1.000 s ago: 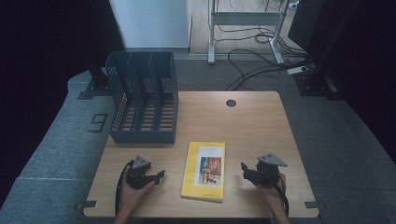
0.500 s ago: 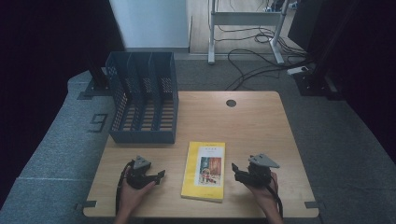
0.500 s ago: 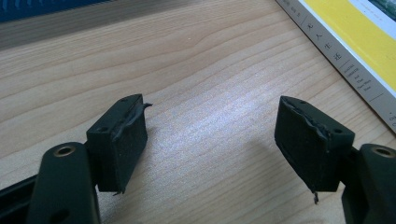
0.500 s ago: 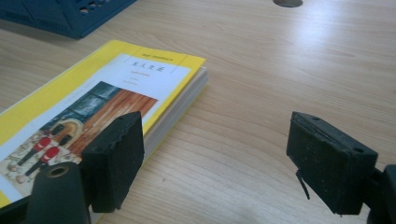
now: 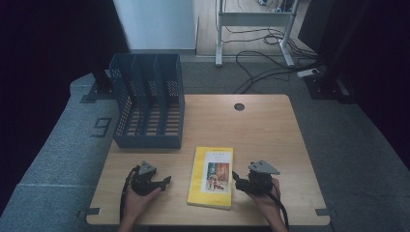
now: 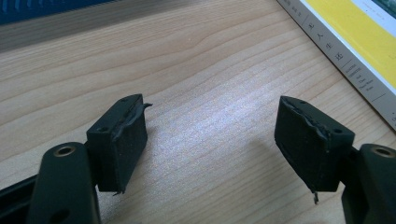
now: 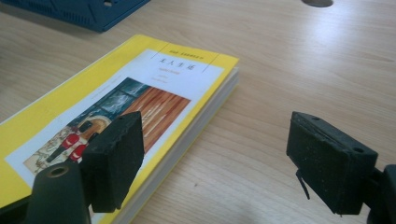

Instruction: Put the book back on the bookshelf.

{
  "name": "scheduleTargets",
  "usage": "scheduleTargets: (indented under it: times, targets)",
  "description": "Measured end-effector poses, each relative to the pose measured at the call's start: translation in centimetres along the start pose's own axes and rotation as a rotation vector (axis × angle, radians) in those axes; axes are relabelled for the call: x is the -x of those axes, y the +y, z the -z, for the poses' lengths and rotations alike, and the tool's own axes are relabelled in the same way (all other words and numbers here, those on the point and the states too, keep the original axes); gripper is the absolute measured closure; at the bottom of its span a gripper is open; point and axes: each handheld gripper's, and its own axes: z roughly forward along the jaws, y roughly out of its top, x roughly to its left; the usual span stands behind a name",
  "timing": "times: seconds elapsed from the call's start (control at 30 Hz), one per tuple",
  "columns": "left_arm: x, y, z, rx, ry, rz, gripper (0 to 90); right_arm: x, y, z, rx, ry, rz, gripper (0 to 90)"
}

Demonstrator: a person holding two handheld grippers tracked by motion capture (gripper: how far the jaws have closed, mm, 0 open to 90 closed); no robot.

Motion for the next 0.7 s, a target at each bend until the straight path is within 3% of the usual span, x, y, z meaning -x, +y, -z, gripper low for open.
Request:
scheduleTargets:
  times: [0.7]
  targets:
    - [0.0,0.0,-0.1,0.0,0.005,0.0,25.2,-3.7,-1.1,-2.9,-0.062,0.059,0.031,17.9]
